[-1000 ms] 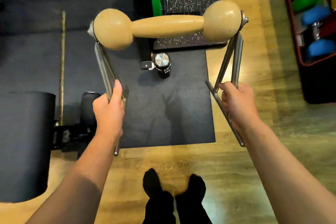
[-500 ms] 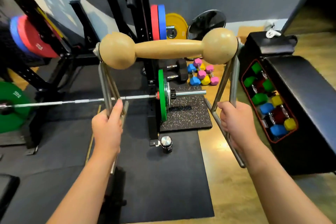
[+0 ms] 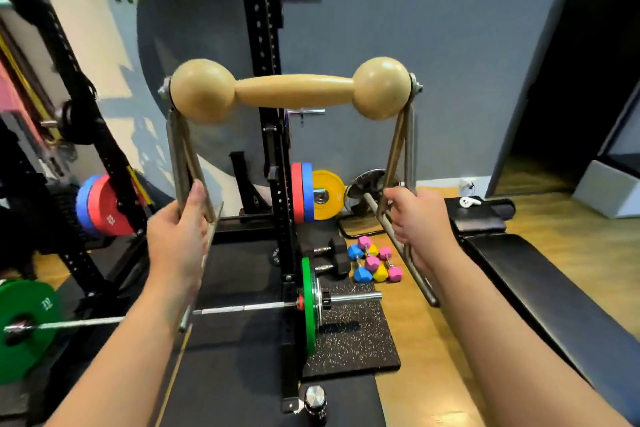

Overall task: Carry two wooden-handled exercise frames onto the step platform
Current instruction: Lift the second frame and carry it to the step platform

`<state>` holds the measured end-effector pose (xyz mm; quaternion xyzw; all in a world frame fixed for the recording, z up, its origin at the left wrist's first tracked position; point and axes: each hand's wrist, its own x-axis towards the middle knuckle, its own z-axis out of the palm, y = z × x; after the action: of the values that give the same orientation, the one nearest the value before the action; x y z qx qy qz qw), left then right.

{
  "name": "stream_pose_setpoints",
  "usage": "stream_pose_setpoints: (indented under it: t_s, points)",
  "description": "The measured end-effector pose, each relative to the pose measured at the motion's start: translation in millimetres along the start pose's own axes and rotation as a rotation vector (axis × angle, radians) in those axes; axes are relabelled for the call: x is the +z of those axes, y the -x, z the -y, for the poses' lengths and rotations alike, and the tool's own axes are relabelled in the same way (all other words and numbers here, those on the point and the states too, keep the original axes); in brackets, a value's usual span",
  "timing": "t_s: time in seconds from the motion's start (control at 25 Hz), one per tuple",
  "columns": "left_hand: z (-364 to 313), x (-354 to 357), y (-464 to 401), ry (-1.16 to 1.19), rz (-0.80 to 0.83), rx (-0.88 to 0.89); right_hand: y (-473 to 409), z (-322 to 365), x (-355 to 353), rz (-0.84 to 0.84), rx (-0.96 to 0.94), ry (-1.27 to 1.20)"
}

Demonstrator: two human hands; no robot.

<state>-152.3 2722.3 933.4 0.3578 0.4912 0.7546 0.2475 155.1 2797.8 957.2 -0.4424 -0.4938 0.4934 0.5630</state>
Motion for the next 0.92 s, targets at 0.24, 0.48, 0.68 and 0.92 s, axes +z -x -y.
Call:
stream_pose_setpoints:
  t_s: [0.24,0.48,0.68,0.92]
  points:
    - [-107.5,-27.4,-31.2,-0.227,-0.154,0.184,4.9,84.6,56.2,0.089,-0.07,-0.085]
    - [-173.6,-75.1,-36.2,-0.274,-0.295,0.294,-16.4,117.1,129.4,0.247,-0.089,-0.144]
    - [-215.4,-136.2,-3.6,-0.406,-0.605,0.37,-8.3,127.3,213.3,0.529,-0.076,-0.224]
    - [-283.7,-231.1,76.2,-0.535,-0.915,0.404,71.1,135.0,325.8,0.89,-0.018,-0.304]
